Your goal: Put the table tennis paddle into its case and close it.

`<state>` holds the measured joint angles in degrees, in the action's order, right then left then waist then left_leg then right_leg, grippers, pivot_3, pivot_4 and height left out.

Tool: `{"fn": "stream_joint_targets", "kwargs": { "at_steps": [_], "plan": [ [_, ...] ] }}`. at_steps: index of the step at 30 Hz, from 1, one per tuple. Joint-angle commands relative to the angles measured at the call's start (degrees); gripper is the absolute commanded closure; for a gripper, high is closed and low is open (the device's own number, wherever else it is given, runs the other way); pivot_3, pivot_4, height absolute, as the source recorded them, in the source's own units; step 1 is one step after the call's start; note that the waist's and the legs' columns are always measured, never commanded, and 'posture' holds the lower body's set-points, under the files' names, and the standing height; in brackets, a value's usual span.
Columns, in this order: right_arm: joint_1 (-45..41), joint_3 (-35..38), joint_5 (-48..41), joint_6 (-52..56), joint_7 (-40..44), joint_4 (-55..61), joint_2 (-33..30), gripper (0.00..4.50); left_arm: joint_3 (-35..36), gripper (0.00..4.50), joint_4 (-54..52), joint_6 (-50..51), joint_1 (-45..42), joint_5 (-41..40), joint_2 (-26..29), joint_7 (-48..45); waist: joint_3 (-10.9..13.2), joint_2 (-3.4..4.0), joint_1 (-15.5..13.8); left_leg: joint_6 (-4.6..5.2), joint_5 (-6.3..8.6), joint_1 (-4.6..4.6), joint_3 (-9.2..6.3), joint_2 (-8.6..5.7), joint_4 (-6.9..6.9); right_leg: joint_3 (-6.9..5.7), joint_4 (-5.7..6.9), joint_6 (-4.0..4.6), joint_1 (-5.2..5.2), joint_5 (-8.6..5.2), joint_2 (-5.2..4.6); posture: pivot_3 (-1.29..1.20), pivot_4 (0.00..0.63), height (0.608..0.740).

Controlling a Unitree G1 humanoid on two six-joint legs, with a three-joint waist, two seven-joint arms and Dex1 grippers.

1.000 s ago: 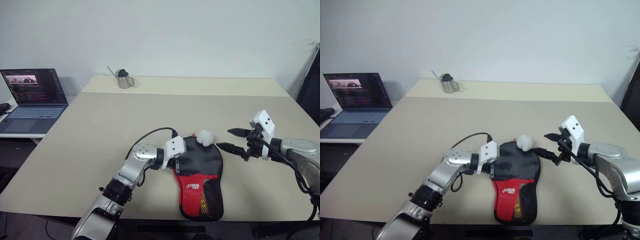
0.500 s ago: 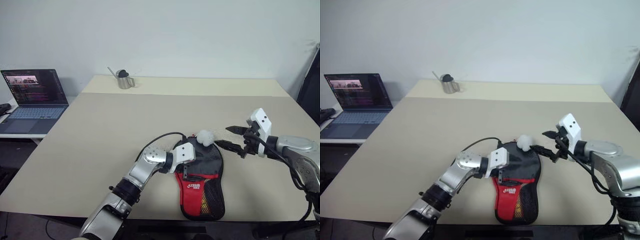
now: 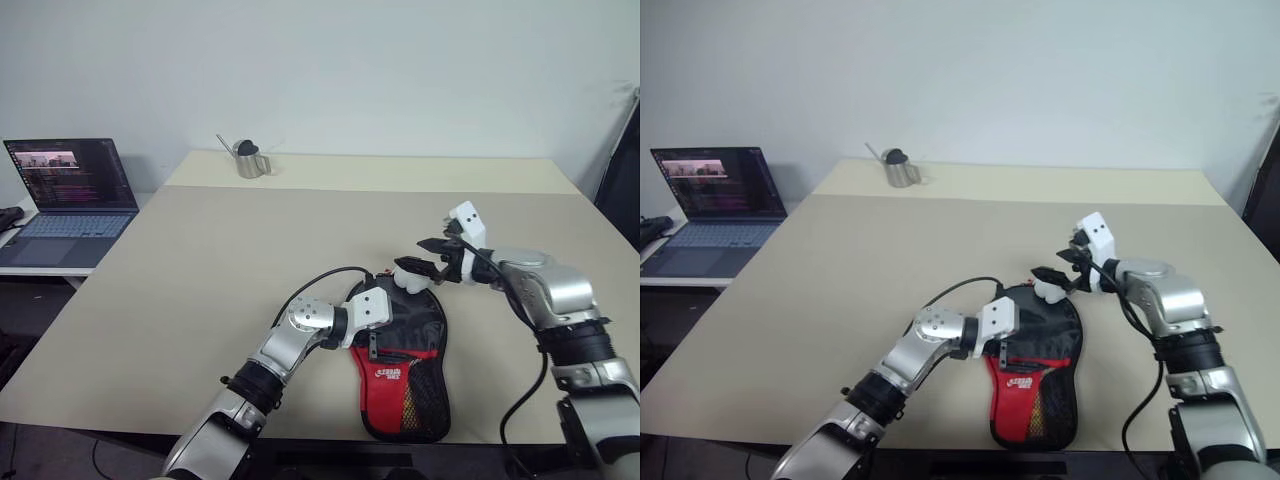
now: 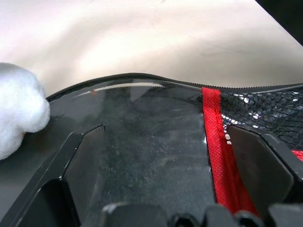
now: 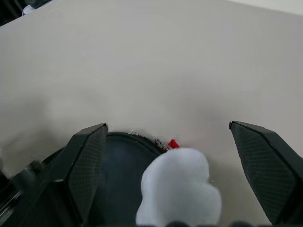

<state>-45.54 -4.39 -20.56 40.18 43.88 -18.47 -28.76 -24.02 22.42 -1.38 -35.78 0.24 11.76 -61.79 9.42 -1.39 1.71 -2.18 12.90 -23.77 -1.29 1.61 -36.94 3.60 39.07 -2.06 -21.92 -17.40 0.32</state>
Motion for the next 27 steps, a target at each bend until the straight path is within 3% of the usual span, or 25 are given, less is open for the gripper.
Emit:
{"fn": "stream_joint_targets", "kwargs": {
  "at_steps": [1, 10, 14, 22, 25, 27],
  "plan": [
    [-2.48, -0.88, 2.85, -4.04, 1.67, -5.97, 0.85, 0.00, -1.65, 0.02, 0.95, 1.49, 2.22, 1.39, 1.25, -0.85, 0.00, 0.00, 0.00, 0.00, 0.00, 0.00, 0.00, 0.01, 0.00, 0.00, -0.01, 0.00, 0.00, 0.00, 0.00, 0.00, 0.150, 0.740],
    [-2.49, -1.08, 4.51, -4.32, 4.77, -9.01, 2.17, 0.00, -1.40, 0.02, 2.52, 1.02, 0.93, 1.90, 1.82, -0.25, -0.07, 0.11, 0.09, 0.00, 0.00, 0.02, 0.02, 0.03, 0.00, 0.01, 0.02, 0.01, 0.00, 0.00, -0.01, 0.00, 0.150, 0.740],
    [-2.42, -0.57, 4.86, -4.55, 4.06, -8.98, 2.49, 0.92, -1.68, 0.00, 5.72, -0.52, -0.79, 2.78, 1.22, 0.46, -0.08, 0.13, 0.08, 0.00, 0.00, 0.03, 0.01, 0.00, -0.02, -0.01, 0.06, 0.01, 0.00, 0.00, -0.01, 0.00, 0.150, 0.740],
    [-1.20, -0.87, 6.15, -4.31, 3.88, -6.83, 2.18, 3.64, -2.03, 0.00, 13.00, -3.28, -2.68, 3.52, -0.42, 1.47, -0.11, 0.18, 0.06, 0.00, 0.00, 0.08, 0.01, -0.02, -0.04, -0.01, 0.05, 0.00, 0.09, 0.01, -0.01, 0.00, 0.150, 0.740],
    [-0.91, -0.78, 6.69, -4.29, 3.35, -6.62, 2.08, 4.18, -2.04, 0.00, 14.29, -3.58, -2.41, 3.46, -0.62, 1.22, -0.11, 0.18, 0.06, 0.00, 0.00, 0.36, 0.01, -0.04, -0.03, -0.01, 0.02, 0.00, 0.38, 0.01, -0.02, 0.00, 0.150, 0.740],
    [-0.67, -0.84, 7.60, -4.93, 2.81, -6.96, 1.40, 4.24, -2.46, 0.00, 14.81, -3.77, -1.74, 3.65, -0.51, 0.76, -0.11, 0.17, 0.07, 0.00, 0.00, 0.60, 0.03, -0.06, -0.01, 0.00, -0.03, -0.01, 0.62, 0.00, -0.02, 0.00, 0.150, 0.740]
  ]
}}
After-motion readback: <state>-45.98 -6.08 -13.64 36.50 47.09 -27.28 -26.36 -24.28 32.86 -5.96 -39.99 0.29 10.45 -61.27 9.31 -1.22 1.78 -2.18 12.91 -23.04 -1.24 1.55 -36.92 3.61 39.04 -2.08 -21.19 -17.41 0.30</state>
